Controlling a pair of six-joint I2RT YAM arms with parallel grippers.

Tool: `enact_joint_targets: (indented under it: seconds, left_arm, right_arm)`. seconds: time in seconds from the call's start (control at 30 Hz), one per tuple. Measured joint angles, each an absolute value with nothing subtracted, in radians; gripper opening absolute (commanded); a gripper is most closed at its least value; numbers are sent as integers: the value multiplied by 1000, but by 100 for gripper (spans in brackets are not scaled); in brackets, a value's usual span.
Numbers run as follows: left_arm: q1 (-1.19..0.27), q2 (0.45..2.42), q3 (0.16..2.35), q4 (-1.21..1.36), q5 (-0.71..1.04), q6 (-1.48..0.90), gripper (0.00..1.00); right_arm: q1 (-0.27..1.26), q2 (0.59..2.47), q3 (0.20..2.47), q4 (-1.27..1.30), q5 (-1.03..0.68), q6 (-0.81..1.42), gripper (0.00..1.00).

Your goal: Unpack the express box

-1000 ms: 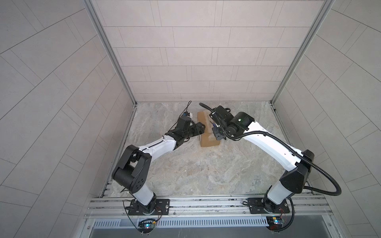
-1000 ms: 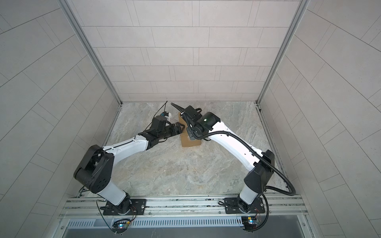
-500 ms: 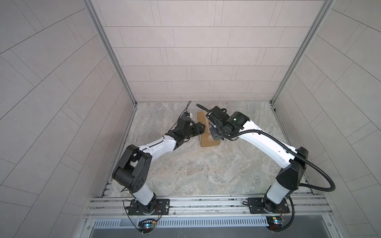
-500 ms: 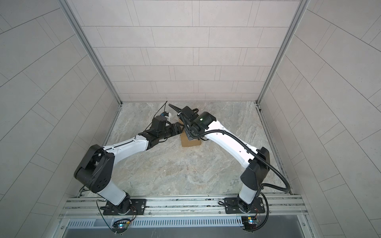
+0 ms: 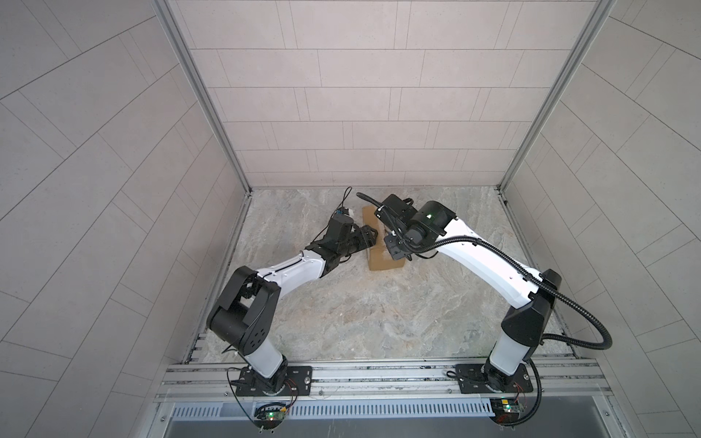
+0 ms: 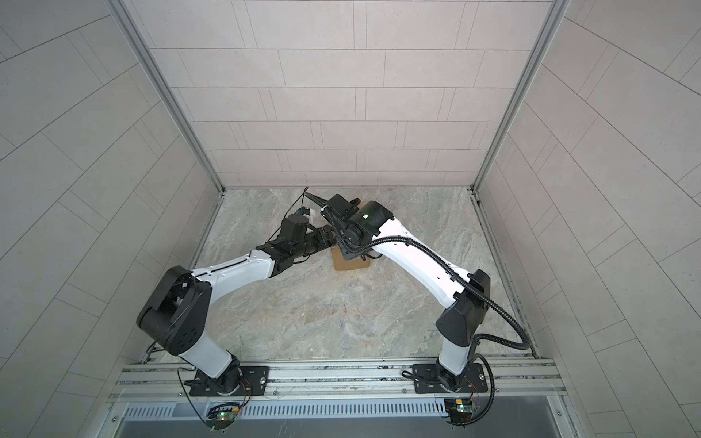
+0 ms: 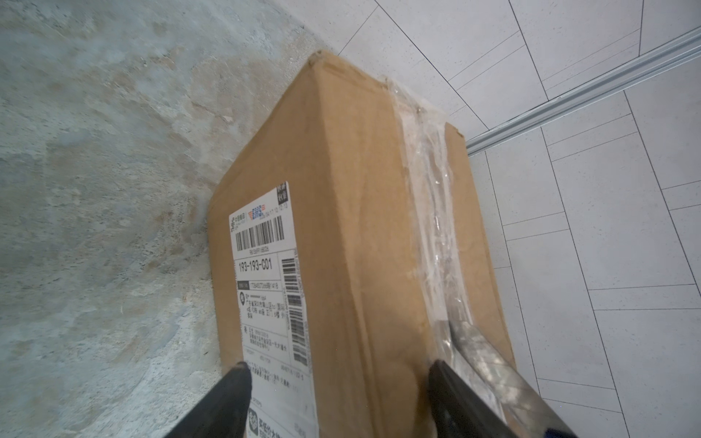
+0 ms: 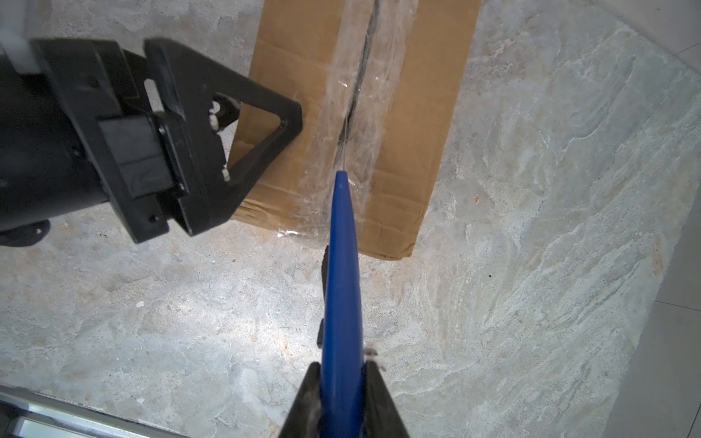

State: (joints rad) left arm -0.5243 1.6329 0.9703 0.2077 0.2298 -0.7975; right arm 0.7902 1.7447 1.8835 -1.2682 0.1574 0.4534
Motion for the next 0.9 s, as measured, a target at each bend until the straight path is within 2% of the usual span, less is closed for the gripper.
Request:
enact_joint_targets:
  seconds: [0.5, 0.9]
  left_arm:
    - [-554, 1628, 919, 287, 212, -869, 76]
    - [-626, 1612, 891, 321, 161, -950, 74]
  right_arm:
    - [771, 1852, 2001, -1328, 146, 417, 0]
    - [746, 1855, 2021, -1359, 143, 313, 0]
